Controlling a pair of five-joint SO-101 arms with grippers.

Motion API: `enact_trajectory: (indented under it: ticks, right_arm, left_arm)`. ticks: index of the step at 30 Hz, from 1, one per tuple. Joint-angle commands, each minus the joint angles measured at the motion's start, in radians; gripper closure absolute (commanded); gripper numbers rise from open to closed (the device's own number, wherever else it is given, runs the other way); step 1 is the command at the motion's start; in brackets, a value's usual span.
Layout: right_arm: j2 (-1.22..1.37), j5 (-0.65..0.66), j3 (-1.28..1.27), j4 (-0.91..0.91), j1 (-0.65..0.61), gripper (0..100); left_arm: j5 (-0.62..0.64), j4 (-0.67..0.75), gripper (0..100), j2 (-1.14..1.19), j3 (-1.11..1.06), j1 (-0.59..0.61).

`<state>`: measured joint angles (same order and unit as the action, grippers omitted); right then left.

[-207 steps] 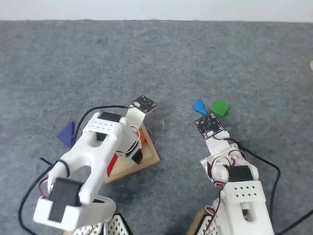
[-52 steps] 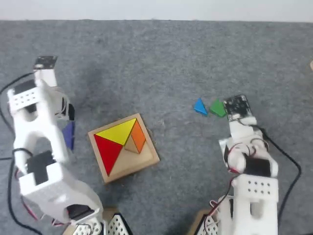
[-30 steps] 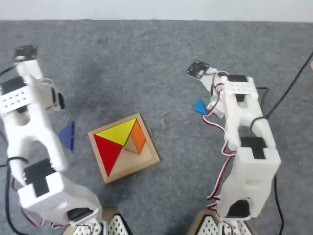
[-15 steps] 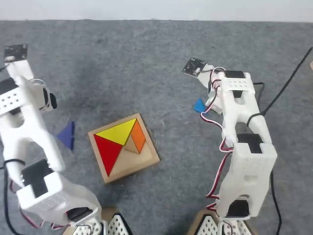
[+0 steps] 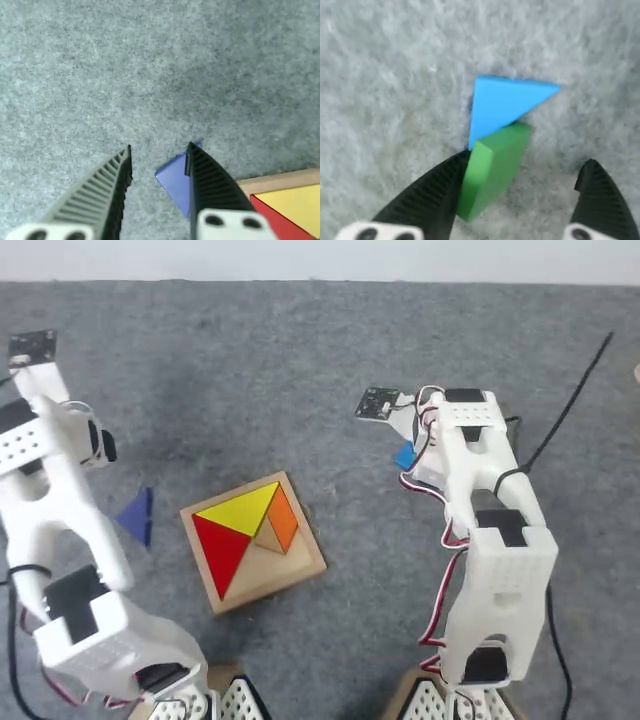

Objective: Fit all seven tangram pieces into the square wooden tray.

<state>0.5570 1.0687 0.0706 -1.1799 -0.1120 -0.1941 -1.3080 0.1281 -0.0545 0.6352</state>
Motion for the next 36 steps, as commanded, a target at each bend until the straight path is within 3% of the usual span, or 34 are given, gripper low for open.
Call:
enact_trajectory:
  ticks: [1,7,13,16,20,24,27,36]
  right_arm:
    - [-0.022,-0.069,0.002,0.027,0.004,67.5]
    - [-0.025,-0.281,0.12,-0.019,0.027,99.5]
    - [-0.147,-0.459,0.256,-0.208,0.041,99.1]
    - [-0.257,-0.552,0.242,-0.315,-0.05,99.1]
    - [-0.421,-0.628,0.141,-0.372,-0.283,99.1]
    - [-0.562,-0.643,-0.018,-0.338,-0.608,99.1]
    - [-0.602,-0.661,-0.132,-0.237,-0.785,99.1]
    - [-0.515,-1.034,-0.178,-0.036,-0.866,99.1]
  left_arm:
    - [-0.014,0.005,83,-0.064,0.041,0.006]
    - [-0.014,0.003,83,-0.06,0.039,0.006]
    - [-0.032,0.006,83,-0.061,0.045,0.026]
    - [-0.078,0.012,83,-0.06,0.09,0.094]
    - [-0.133,0.003,83,-0.026,0.209,0.238]
    - [-0.21,0.003,83,0.074,0.369,0.39]
    - [-0.239,0.002,83,0.18,0.503,0.491]
    - [-0.279,-0.011,83,0.479,0.819,0.617]
